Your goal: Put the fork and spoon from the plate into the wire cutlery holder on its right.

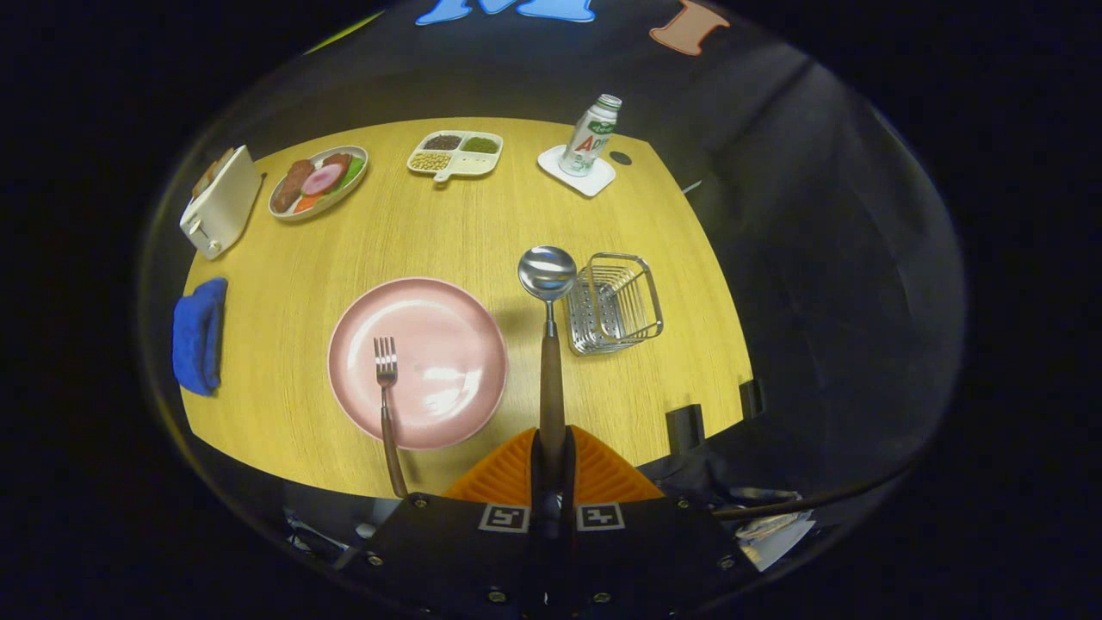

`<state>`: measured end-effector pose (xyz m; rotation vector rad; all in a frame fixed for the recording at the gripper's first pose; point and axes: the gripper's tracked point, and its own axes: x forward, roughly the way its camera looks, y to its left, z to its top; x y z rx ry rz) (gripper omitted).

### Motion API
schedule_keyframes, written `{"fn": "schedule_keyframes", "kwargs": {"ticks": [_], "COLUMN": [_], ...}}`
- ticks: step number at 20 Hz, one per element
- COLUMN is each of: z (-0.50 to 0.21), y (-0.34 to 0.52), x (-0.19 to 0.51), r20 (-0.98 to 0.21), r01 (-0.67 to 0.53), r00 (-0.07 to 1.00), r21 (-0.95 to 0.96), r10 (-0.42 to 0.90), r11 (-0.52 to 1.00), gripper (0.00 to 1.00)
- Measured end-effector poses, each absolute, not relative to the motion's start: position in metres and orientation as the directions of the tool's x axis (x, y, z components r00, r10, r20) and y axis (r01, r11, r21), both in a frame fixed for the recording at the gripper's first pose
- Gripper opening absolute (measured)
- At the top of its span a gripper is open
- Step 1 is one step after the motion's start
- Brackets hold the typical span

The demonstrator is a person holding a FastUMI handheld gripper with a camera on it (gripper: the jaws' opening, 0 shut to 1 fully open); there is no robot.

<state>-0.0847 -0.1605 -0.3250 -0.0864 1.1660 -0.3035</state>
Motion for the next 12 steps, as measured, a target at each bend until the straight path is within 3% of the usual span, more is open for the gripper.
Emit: {"fn": "schedule_keyframes", "kwargs": {"ticks": [12], "z": [-0.345], "y": [-0.22], "x": [-0.073], "r20": [-0.918], "r01": [0.247], "r00": [0.293], "r21": [-0.196], "r10": [-0.266], "r11": [0.949], "gripper": [0.06]}}
